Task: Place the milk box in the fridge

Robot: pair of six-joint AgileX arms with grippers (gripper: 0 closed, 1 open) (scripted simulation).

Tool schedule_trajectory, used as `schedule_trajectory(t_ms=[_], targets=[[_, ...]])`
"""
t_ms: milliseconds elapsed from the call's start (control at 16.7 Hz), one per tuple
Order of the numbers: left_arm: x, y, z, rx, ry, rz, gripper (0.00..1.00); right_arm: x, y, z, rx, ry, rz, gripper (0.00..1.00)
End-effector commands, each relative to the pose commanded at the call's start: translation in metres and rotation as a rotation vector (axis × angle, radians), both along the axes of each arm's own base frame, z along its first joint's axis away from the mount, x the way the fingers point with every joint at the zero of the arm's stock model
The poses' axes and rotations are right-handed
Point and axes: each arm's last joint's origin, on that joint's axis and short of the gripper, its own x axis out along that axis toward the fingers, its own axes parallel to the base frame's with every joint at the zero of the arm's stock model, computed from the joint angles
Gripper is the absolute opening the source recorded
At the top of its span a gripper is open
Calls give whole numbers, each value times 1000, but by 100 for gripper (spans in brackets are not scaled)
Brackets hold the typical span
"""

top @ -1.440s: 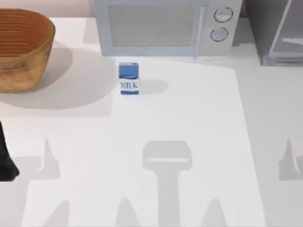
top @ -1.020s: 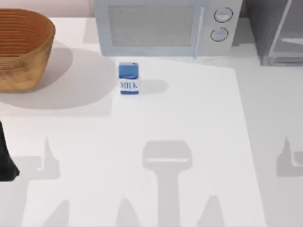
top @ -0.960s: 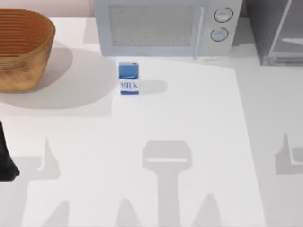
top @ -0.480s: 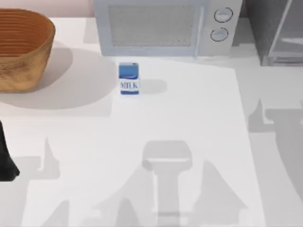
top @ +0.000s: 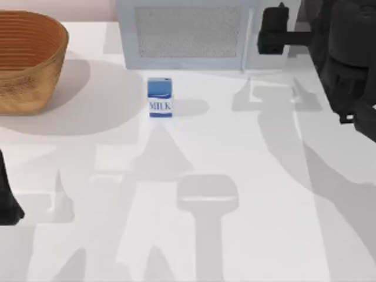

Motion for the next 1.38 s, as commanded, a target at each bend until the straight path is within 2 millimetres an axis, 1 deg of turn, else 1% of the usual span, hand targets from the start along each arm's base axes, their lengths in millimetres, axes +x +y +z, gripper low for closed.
schedule_trajectory(t_ms=[60,180,300,480,660,780,900,960,1200,1380], targets=[[0,0,0,0,0,0,100,12,21,-10,-1,4,1,100],[0,0,0,0,0,0,100,32,64,-36,-3,11,2,100],[0,0,0,0,0,0,100,44,105,-68,-6,17,3,100],[0,0,0,0,0,0,100,50,158,-122,-11,22,3,100],[0,0,0,0,0,0,100,45,194,-171,-16,25,3,100],[0,0,0,0,0,0,100,40,209,-196,-20,26,3,100],[0,0,0,0,0,0,100,37,218,-212,-23,27,4,100],[0,0,0,0,0,0,100,36,219,-216,-24,27,4,100],[0,0,0,0,0,0,100,36,220,-216,-24,27,4,100],[0,0,0,0,0,0,100,40,218,-216,-25,29,2,100]])
